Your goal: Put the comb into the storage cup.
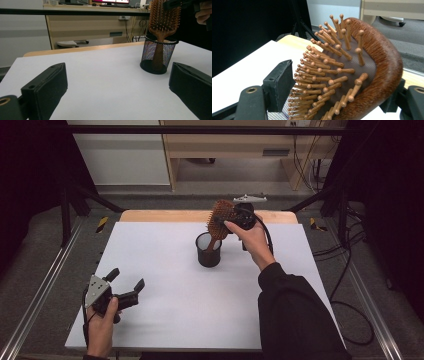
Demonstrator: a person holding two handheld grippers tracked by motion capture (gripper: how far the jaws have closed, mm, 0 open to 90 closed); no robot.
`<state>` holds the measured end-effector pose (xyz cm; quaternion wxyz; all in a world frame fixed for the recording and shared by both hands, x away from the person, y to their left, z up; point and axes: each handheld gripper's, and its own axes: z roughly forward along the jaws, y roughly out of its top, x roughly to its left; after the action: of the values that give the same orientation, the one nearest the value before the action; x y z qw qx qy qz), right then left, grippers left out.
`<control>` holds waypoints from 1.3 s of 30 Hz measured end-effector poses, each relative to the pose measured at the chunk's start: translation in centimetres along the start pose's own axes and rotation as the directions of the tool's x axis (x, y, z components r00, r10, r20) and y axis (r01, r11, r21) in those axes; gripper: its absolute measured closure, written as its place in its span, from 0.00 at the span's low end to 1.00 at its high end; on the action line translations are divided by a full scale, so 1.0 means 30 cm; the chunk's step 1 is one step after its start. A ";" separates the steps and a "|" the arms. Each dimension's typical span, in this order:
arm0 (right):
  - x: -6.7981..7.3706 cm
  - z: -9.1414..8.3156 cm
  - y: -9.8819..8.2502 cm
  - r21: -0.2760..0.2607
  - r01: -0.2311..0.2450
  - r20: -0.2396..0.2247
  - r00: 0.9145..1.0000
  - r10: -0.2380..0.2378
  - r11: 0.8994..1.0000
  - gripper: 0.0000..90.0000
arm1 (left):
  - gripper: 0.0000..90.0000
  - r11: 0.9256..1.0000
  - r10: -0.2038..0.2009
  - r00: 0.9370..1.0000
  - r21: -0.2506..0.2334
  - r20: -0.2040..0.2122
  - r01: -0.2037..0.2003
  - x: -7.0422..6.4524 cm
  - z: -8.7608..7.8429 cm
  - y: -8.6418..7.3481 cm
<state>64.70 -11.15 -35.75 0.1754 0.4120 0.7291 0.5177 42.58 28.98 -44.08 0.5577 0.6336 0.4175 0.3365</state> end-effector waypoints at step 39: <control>0.008 0.009 -0.004 0.016 0.003 0.021 1.000 -0.003 1.000 0.12 | 0.02 1.000 0.001 1.000 0.000 0.003 -0.001 0.000 0.000 0.001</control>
<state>64.70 -10.81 -35.93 0.1806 0.4178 0.7319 0.5071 42.58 28.99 -44.07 0.5582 0.6342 0.4163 0.3361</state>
